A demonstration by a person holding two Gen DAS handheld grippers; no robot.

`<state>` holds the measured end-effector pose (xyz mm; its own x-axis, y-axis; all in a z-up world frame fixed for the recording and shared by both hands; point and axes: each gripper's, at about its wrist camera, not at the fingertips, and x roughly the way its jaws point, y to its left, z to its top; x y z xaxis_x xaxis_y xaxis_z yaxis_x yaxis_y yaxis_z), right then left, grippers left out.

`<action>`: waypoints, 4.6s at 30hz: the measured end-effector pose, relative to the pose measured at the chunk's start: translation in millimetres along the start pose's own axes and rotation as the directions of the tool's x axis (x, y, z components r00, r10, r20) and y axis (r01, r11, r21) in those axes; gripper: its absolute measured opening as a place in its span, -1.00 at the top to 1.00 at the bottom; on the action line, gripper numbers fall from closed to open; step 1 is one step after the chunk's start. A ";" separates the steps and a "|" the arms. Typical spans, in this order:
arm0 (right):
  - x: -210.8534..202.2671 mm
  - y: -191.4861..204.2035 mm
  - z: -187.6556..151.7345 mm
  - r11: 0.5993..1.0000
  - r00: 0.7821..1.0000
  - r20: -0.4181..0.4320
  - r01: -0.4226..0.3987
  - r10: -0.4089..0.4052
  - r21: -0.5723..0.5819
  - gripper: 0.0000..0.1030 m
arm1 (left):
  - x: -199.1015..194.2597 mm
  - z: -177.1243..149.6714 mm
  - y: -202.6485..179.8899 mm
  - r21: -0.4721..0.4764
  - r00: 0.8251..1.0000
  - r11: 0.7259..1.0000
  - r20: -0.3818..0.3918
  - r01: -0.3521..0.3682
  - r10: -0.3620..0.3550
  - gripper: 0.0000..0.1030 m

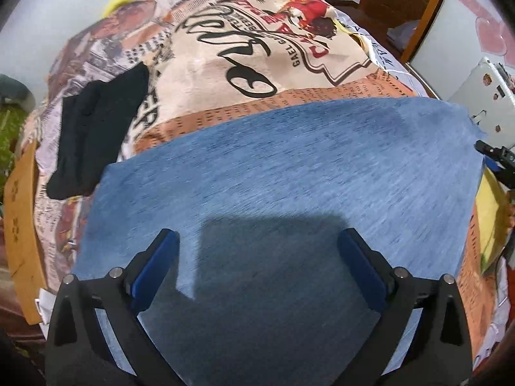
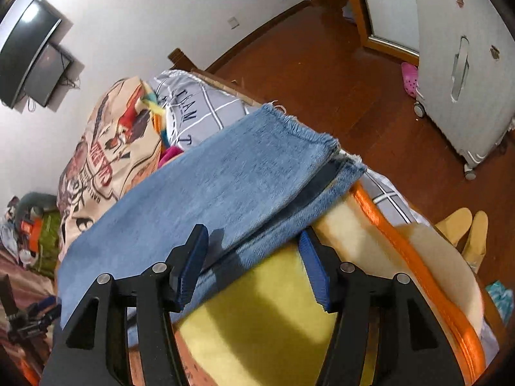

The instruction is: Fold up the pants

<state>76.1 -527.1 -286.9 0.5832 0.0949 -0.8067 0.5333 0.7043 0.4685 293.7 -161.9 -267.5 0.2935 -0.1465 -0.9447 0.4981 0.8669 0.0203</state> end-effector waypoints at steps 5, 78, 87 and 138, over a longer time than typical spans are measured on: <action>6.8 1.9 7.1 0.999 0.999 0.034 0.024 -0.023 -0.021 -0.05 | 6.3 10.3 -10.5 0.021 1.000 1.000 -0.009 0.000 0.000 -1.00; 6.4 313.1 -163.0 0.516 0.866 -0.459 -0.490 0.197 -0.703 0.02 | -120.4 -69.3 101.0 -0.319 0.942 0.947 0.308 -0.030 0.134 -1.00; -18.9 291.4 -112.6 0.585 0.921 -0.297 -0.390 0.253 -0.711 -0.02 | -119.6 -44.8 82.6 -0.276 0.940 0.961 0.318 -0.033 0.123 -1.00; 10.5 191.8 -99.3 0.730 0.966 -0.254 -0.201 0.039 -0.654 -0.39 | -49.4 -67.3 34.6 -0.130 0.980 0.981 0.123 -0.142 0.158 -1.00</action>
<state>123.7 -321.1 -241.2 0.4288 0.2976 -0.8530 -0.1287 0.9547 0.2684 241.6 -92.6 -242.1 0.4664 -0.0650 -0.8822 0.3407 0.9335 0.1113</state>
